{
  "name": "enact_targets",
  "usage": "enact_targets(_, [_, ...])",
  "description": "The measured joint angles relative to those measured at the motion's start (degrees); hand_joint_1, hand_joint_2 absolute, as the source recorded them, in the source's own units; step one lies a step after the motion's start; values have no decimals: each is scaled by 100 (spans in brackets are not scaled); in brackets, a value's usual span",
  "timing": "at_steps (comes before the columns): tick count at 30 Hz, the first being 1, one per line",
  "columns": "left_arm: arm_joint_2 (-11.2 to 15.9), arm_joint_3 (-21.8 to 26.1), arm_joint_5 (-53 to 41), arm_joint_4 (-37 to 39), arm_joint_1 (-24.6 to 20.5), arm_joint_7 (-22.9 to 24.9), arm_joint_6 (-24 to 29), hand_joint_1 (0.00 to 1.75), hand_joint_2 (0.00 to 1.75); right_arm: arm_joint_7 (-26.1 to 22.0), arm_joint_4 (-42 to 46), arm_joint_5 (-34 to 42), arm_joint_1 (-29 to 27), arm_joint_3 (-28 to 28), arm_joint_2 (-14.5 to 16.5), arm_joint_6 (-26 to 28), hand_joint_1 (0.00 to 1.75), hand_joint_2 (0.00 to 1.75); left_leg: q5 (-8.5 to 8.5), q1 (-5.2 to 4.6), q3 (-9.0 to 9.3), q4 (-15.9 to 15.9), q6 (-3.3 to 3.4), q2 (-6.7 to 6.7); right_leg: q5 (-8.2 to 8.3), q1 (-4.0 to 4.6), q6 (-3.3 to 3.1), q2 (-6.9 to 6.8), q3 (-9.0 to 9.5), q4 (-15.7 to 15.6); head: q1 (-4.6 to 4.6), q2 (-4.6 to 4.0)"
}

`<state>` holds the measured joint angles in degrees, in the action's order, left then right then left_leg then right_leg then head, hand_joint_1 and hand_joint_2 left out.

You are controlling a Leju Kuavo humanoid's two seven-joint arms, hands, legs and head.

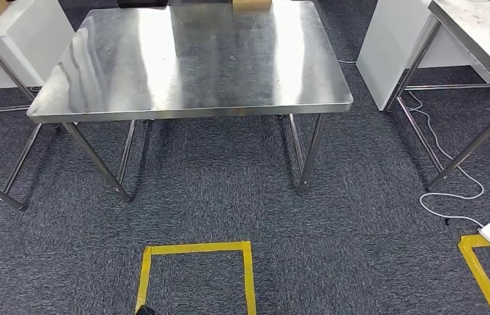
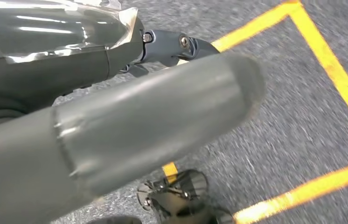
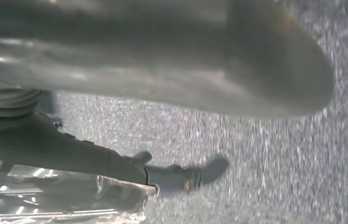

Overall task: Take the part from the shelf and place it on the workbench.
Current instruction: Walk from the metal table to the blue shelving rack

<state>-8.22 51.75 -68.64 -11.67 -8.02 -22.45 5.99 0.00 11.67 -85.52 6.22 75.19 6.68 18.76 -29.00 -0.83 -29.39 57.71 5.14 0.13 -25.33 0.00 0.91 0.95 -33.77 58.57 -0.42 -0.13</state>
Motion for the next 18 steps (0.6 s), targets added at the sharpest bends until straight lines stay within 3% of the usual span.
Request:
enact_targets(2, [-2, 1, 4, 0, -4, -3, 0, 0, 0, 0, 0, 1, -8, -13, 3, 1, 0, 0, 152, 28, 9, -183, -2, 36, -129, 21, 14, -17, -101, 143, -2, 0])
enact_targets(5, [-8, 2, 8, 0, -3, -7, -7, 0, 0, 1, 0, -1, -6, -30, -14, 2, 0, 0, 318, 45, -110, -267, -54, 87, -725, -16, -25, -34, -409, 1011, 7, 0])
enact_targets(7, [-19, 1, 8, 0, -1, -7, -19, 0, 0, 3, 0, -1, -8, -36, -32, 2, 0, 0, 400, 50, -232, -261, -101, 116, -886, -62, 55, -38, -452, 1444, 5, 0])
enact_targets(8, [-26, 1, 8, 0, -1, -7, -26, 0, 0, 6, 0, -1, -9, -39, -40, 1, 0, 0, 441, 57, -294, -253, -126, 129, -829, -85, 130, -42, -345, 1410, 7, 0])
enact_targets(10, [-36, 1, 8, 0, -2, -8, -34, 0, 0, 10, 0, 0, -5, -44, -61, 0, 0, 0, 512, 79, -420, -204, -183, 149, -597, -125, 276, -70, 137, 816, 7, 0])
enact_targets(12, [-39, 1, 8, 0, -5, -10, -38, 0, 0, 15, 0, -1, 9, -55, -71, 0, 0, 0, 563, 84, -543, -103, -249, 162, -532, -104, 312, -105, 639, 56, 4, 0])
enact_targets(14, [-42, 1, 8, 0, -7, -11, -39, 0, 0, 22, 0, 0, 13, -67, -74, 1, 0, 0, 620, 73, -610, -38, -314, 171, -580, -62, 250, -110, 775, -253, 2, 0])
enact_targets(16, [-37, 1, 8, 0, -5, -11, -39, 0, 0, 29, -1, 2, 0, -74, -70, 1, 0, 0, 629, 84, -642, -2, -374, 155, -530, -97, 142, -109, 697, -257, 6, 0])
enact_targets(17, [-33, 1, 8, 0, -2, -11, -39, 0, 0, 34, -1, 2, -1, -76, -67, 1, 0, 0, 509, 97, -677, 80, -405, 126, -483, -124, 69, -114, 663, -257, -1, 0])
enact_targets(18, [-29, 1, 8, 1, 2, -11, -40, 0, 0, 39, -1, 1, -1, -79, -63, 0, 0, 0, 278, 113, -734, 264, -441, 92, -428, -152, -6, -120, 615, -263, -11, 0])
